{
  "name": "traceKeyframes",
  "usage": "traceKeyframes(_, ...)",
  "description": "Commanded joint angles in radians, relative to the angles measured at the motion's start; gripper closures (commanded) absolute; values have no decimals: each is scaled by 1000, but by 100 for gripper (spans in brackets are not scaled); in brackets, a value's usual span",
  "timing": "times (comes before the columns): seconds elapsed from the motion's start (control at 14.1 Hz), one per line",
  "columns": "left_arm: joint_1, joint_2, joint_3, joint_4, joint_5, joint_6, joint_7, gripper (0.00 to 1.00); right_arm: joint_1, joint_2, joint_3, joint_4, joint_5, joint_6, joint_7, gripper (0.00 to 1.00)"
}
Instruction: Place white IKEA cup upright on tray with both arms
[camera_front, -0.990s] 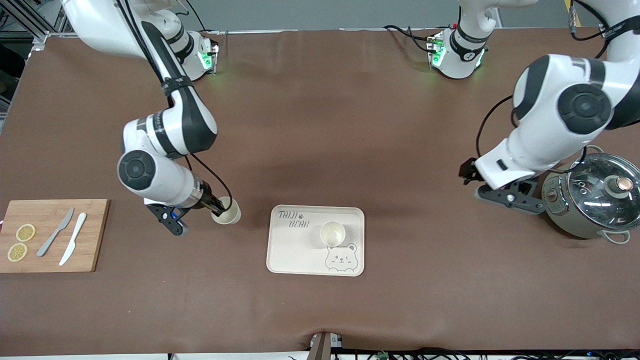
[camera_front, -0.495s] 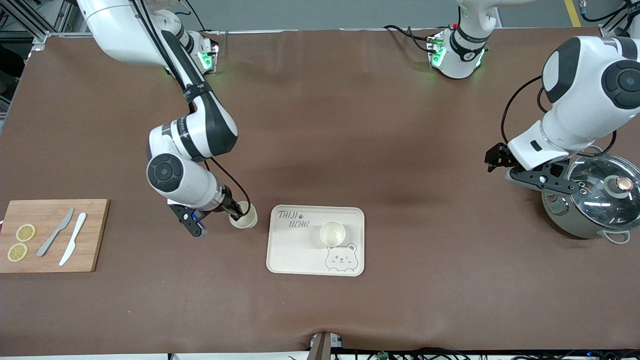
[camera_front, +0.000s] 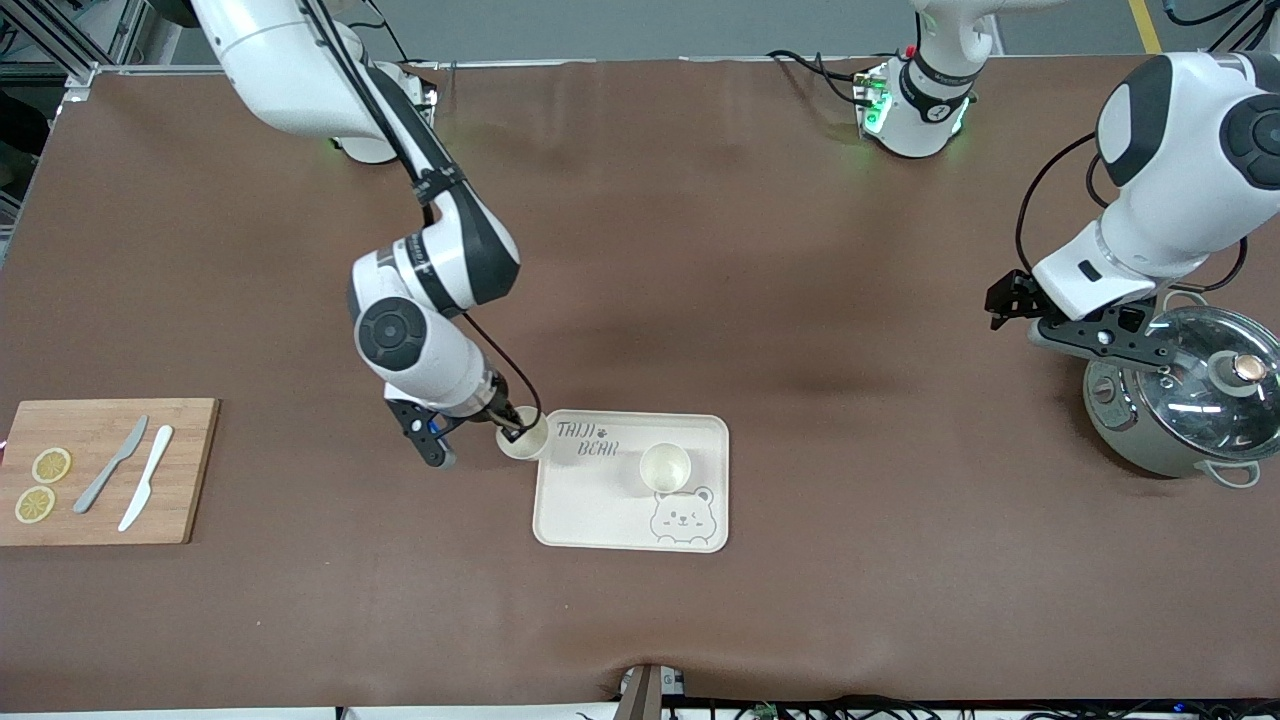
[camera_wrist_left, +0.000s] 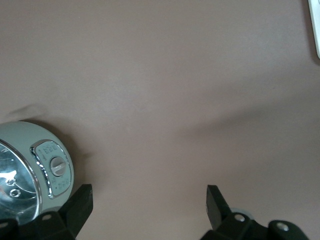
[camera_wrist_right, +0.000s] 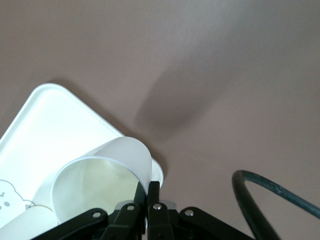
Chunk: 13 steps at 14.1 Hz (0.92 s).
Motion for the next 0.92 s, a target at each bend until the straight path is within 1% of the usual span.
traceKeyframes(0.0,23,-58,-3,-55,-30,31,42,0,25,54,-10,71,8,7,41,100)
traceKeyframes(0.14,21,-84,-1,-64,-68,20,41,0,36,68,-9,79,11,46,67,100)
traceKeyframes(0.35,50,-100,3,-66,-177,-3,36,0,50,87,-10,79,8,73,97,100)
traceKeyframes(0.71,54,-120,5,-51,-199,-70,12,0,58,114,-10,77,11,102,97,100)
traceKeyframes(0.85,54,-124,8,-12,-199,-124,3,0,59,130,-10,79,8,102,100,100)
